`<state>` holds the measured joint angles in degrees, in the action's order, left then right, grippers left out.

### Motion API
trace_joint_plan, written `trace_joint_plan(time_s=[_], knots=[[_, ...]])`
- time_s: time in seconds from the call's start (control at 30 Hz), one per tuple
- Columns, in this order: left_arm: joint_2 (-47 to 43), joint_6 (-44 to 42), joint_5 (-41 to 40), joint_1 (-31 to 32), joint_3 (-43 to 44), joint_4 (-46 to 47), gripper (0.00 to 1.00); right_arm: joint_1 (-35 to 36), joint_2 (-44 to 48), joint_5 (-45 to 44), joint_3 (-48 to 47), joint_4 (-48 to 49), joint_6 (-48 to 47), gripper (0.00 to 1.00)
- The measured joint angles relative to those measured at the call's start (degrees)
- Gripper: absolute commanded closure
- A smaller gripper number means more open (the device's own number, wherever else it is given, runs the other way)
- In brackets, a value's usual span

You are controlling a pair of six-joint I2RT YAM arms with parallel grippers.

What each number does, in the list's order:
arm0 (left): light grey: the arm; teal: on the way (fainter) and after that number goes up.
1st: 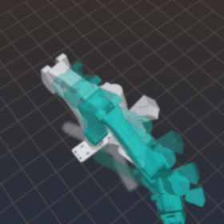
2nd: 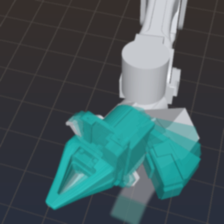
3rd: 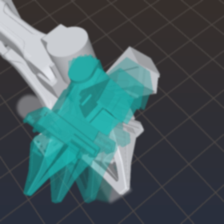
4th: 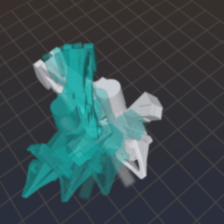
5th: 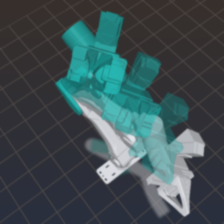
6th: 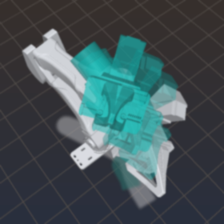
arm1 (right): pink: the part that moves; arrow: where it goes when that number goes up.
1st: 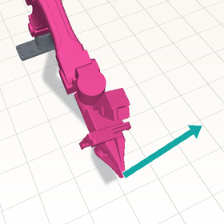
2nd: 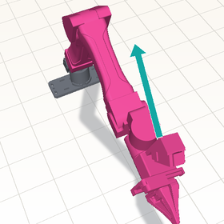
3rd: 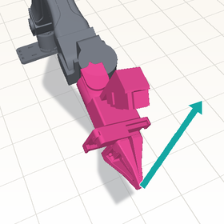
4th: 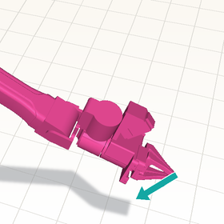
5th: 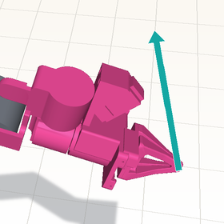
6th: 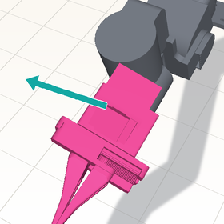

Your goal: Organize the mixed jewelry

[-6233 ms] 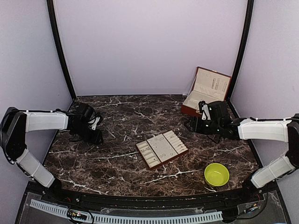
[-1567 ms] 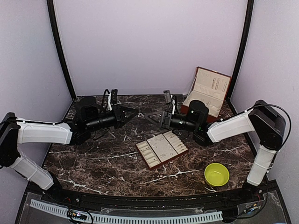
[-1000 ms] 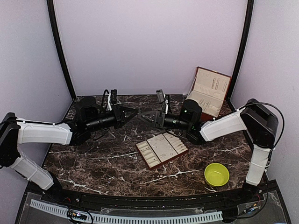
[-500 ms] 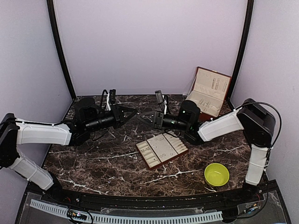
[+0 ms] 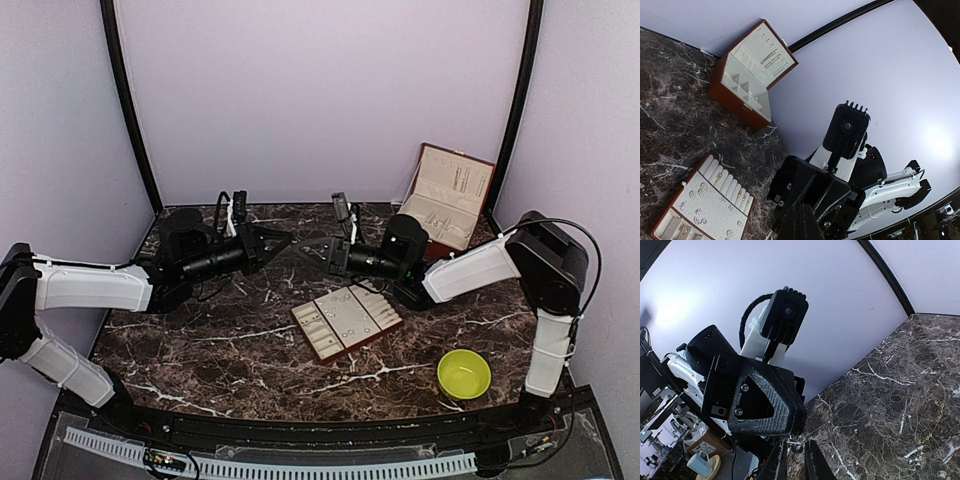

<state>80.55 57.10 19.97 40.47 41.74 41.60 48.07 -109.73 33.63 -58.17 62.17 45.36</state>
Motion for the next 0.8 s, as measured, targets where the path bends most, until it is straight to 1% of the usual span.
trace_joint_plan(time_s=[0.23, 0.43, 0.7, 0.73, 0.77, 0.8], knots=[[0.0, 0.17, -0.11, 0.0, -0.02, 0.2, 1.0, 0.0, -0.28, 0.0, -0.55, 0.09, -0.02, 0.87], [0.0, 0.22, -0.68, -0.02, -0.24, 0.42, 1.0, 0.0, -0.96, 0.02, -1.22, 0.44, -0.02, 0.92], [0.0, 0.35, -0.98, -0.02, -0.44, 0.61, 1.0, 0.0, -0.96, -0.04, -1.22, 0.46, -0.07, 0.95], [0.0, 0.35, -0.98, -0.02, -0.48, 0.72, 0.99, 0.0, -0.96, -0.07, -1.22, 0.44, -0.04, 0.95], [0.0, 0.35, -0.98, -0.02, -0.55, 0.76, 0.97, 0.0, -0.96, -0.13, -1.22, 0.42, -0.07, 0.95], [0.0, 0.35, -1.01, -0.02, -0.55, 0.76, 0.88, 0.0, -0.96, -0.2, -1.18, 0.42, -0.13, 0.95]])
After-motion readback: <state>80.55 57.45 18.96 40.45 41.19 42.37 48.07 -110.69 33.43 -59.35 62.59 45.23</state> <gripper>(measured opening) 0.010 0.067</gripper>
